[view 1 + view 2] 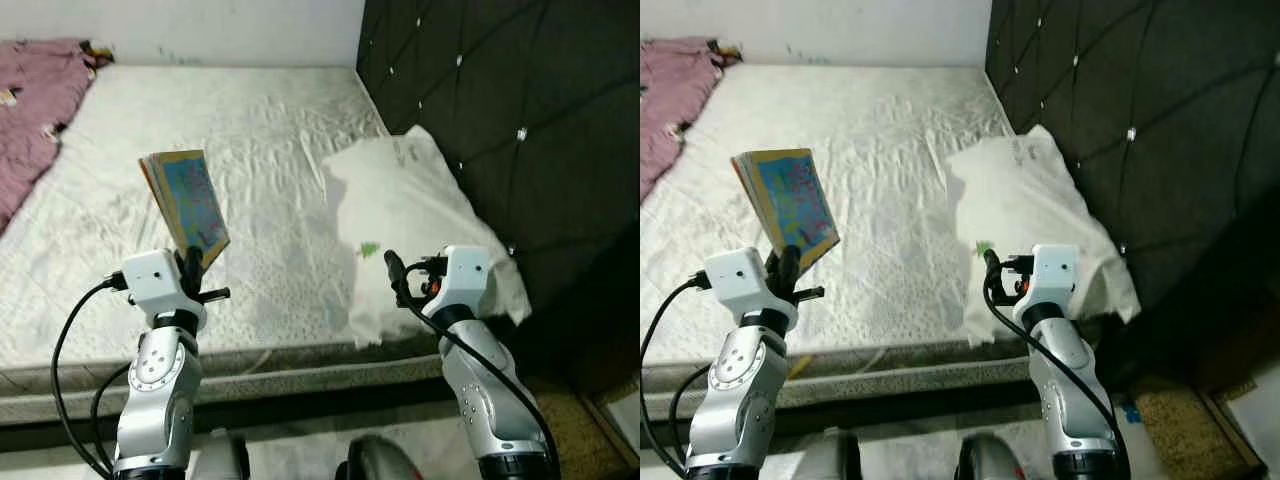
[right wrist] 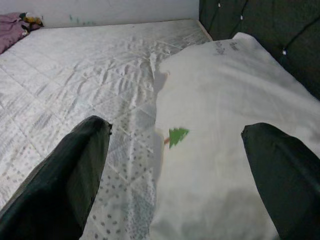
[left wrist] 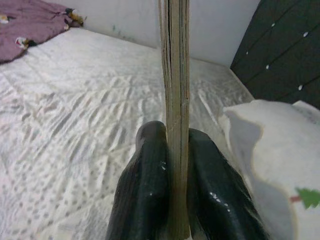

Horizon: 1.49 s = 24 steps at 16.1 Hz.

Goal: Clean up the room

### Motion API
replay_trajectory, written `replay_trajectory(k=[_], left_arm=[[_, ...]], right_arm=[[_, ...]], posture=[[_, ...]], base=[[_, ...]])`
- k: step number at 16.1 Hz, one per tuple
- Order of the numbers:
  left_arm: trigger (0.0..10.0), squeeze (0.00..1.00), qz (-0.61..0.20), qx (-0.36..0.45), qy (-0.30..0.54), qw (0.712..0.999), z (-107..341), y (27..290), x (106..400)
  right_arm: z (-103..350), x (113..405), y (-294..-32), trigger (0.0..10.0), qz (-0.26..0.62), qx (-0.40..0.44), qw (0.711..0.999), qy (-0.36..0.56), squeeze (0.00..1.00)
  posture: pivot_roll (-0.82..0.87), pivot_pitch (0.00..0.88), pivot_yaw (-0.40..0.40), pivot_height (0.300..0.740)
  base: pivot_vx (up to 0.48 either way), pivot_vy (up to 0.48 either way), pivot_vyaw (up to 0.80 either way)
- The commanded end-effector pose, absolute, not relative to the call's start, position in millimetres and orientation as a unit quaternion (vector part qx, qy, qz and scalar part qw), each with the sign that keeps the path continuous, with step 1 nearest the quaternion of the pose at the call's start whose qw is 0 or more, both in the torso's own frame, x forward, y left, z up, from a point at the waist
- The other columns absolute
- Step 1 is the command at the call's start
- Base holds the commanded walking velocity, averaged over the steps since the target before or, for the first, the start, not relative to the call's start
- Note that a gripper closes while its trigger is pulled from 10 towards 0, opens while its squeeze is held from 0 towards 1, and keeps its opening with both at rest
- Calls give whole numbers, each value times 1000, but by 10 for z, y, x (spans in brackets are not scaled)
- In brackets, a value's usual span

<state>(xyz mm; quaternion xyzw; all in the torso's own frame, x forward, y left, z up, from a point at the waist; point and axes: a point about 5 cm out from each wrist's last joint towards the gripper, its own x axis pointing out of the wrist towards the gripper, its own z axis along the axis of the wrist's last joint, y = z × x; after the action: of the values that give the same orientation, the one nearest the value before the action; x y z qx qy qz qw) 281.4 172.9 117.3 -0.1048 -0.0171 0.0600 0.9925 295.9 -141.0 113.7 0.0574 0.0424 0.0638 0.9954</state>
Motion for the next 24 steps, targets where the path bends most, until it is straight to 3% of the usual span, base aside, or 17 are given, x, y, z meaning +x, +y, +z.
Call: replay_trajectory(k=[1,10,24], left_arm=[[10000,0,62,-100,-29,993,1228,1726,2832],[10000,0,59,-101,-54,992,1300,1764,2821],[10000,0,38,-110,-57,992,1307,1699,2838]], right_arm=[[1110,2954,-1412,10000,68,52,995,48,0],[1067,2965,-1427,10000,72,37,995,53,0],[1081,2973,-1456,10000,59,32,997,46,0]], posture=[[-4,79,-32,598],[-4,84,-32,593],[-12,99,-32,593]], base=[[0,0,0],[27,0,0],[397,0,0]])
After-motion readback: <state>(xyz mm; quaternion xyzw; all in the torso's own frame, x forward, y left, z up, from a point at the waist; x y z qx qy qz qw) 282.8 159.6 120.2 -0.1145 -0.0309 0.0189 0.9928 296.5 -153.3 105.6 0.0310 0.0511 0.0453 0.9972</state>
